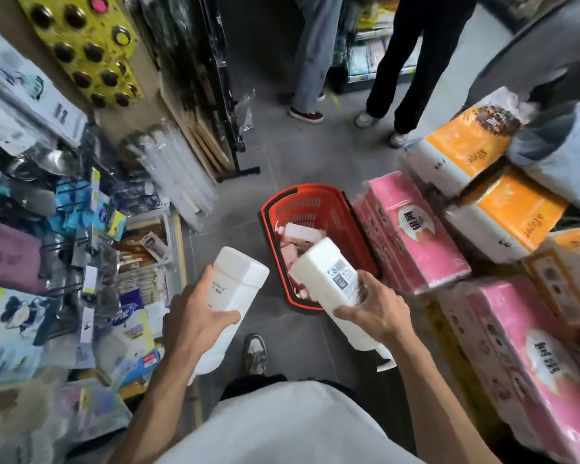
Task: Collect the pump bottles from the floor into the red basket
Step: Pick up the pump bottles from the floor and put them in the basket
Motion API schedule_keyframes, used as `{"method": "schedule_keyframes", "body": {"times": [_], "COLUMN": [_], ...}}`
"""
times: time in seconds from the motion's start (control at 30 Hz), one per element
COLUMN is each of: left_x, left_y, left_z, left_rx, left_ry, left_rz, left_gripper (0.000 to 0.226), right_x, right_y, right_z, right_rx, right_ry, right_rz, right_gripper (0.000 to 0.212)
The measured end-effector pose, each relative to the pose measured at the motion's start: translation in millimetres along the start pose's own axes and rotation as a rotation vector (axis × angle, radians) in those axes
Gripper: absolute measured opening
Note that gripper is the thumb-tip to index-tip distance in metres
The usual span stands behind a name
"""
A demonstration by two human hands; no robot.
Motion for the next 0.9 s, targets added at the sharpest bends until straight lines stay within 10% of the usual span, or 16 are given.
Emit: {"method": "schedule_keyframes", "body": {"times": [0.9], "left_x": [204.6], "left_y": [-17.1], "left_z": [-175.6], "left_rx": [0.257], "left_ry": [0.42], "left_rz": [0.16], "left_gripper": [0.092], "right_x": [117.0], "right_y": [-31.3], "right_z": [16.9], "right_rx": [0.263], "right_ry": [0.268], "right_rz": [-0.141], "right_gripper": [0.066]}}
Point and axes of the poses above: each hand's wrist, its own x-axis towards the middle knuckle, its own y-axis out of the palm, z = x × y, the point moved 4 cm from there along x, towards the middle knuckle
